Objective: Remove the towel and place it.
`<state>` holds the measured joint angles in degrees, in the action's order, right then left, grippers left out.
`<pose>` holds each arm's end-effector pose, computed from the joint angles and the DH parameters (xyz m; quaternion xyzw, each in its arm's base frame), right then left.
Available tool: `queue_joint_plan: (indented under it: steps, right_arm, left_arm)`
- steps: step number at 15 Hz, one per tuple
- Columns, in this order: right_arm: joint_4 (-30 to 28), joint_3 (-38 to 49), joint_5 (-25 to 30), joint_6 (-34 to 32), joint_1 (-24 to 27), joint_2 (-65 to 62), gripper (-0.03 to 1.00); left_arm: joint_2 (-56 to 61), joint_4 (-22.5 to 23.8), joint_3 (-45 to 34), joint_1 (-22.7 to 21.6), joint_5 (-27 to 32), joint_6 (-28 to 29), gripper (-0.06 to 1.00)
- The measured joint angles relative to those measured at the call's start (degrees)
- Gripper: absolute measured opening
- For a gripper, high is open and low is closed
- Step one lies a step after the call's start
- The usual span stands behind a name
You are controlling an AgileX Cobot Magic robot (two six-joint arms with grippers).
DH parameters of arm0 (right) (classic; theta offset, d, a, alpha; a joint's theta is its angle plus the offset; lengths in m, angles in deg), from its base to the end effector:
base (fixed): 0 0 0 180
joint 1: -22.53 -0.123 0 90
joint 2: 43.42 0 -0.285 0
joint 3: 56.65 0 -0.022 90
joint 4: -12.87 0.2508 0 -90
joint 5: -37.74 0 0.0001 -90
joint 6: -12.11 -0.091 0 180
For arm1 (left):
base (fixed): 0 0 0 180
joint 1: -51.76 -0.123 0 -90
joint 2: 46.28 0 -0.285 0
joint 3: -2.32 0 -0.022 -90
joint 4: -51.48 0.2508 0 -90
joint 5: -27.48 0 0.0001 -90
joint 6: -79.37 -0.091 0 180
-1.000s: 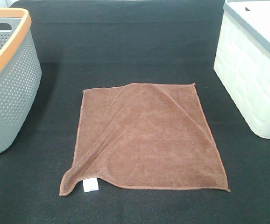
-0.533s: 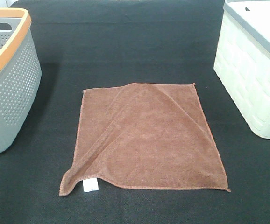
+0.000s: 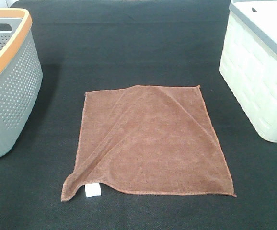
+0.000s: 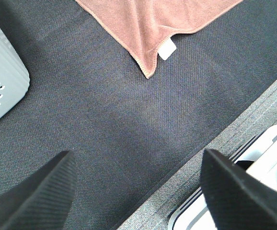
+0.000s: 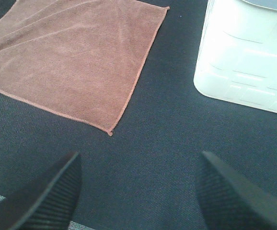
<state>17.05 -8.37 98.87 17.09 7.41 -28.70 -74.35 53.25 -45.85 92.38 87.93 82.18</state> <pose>0.0110 0.0090 0.2779 -0.1535 0.8694 0.0777 0.4631 0.0390 -0.0302 0.2719 0.3031 0.8785 -0.1223 0.3484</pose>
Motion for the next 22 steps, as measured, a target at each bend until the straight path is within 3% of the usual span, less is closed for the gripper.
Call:
queue_joint_plan:
  steps: [6, 9, 10, 11, 14, 16, 22]
  right_arm:
    - [0.0, 0.0, 0.0, 0.0, 0.74, 0.0, 0.65]
    - [0.0, 0.0, 0.0, 0.0, 6.88, 0.0, 0.65]
    - [0.0, 0.0, 0.0, 0.0, 6.88, 0.0, 0.65]
    - [0.0, 0.0, 0.0, 0.0, 9.91, 0.0, 0.65]
    - [0.0, 0.0, 0.0, 0.0, 13.64, 0.0, 0.65]
    - [0.0, 0.0, 0.0, 0.0, 13.98, 0.0, 0.65]
    - [0.06, 0.17, -0.06, -0.06, 13.98, -7.05, 0.65]
  left_arm:
    - [0.86, -0.17, 0.0, -0.92, -0.11, 0.0, 0.69]
    - [4.87, -0.46, 0.0, -13.98, -0.34, -0.06, 0.69]
    - [4.87, -0.46, 0.0, -13.98, -0.34, -0.06, 0.69]
    - [8.19, -0.46, 0.0, -23.32, -0.34, -0.06, 0.69]
    - [16.04, -0.4, 0.0, -35.75, -0.34, -0.06, 0.7]
    - [20.0, -0.4, 0.0, -37.53, -0.34, -0.06, 0.7]
    - [20.57, -0.4, 0.0, -37.53, -0.34, -0.06, 0.7]
